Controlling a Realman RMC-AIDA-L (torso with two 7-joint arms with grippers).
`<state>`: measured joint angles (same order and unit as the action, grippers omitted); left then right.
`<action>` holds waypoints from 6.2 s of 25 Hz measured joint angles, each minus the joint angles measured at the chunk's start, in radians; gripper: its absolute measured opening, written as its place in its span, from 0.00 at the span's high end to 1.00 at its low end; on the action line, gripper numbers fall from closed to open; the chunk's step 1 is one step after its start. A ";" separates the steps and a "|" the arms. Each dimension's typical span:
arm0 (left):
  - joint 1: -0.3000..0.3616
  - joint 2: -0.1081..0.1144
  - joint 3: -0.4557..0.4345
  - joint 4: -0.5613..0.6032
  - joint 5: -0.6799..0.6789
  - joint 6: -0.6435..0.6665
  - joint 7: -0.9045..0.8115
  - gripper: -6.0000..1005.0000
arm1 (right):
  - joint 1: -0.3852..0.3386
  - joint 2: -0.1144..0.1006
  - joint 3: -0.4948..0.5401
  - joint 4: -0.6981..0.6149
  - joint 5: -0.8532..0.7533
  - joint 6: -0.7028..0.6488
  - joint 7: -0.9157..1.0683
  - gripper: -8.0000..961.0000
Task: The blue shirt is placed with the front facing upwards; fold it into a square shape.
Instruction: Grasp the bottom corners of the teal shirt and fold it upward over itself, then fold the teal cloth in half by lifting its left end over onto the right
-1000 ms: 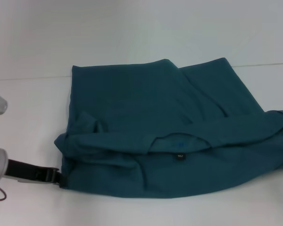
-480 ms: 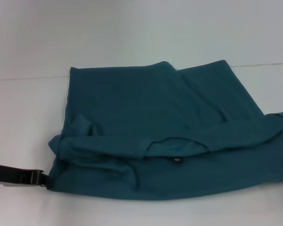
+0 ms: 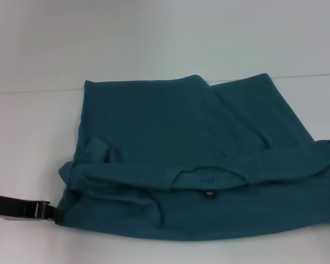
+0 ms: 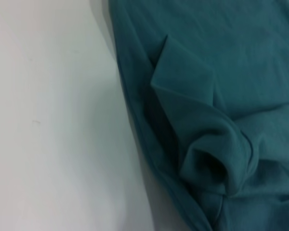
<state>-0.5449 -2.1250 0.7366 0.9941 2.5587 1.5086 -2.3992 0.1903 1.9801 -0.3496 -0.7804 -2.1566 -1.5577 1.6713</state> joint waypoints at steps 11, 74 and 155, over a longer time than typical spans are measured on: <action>0.006 -0.004 -0.004 -0.002 -0.010 0.014 0.000 0.98 | -0.036 0.002 0.018 0.001 -0.009 -0.003 -0.018 0.96; 0.161 -0.026 -0.273 0.158 -0.240 0.126 0.106 0.91 | 0.017 0.007 0.115 -0.055 0.005 -0.065 0.019 0.96; -0.317 0.008 -0.137 -0.357 -0.466 -0.850 0.239 0.76 | 0.630 -0.025 -0.198 0.241 0.019 1.026 -0.061 0.80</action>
<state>-0.8623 -2.1174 0.5997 0.6371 2.0923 0.6586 -2.1598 0.8204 1.9546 -0.5479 -0.5396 -2.1380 -0.5315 1.6102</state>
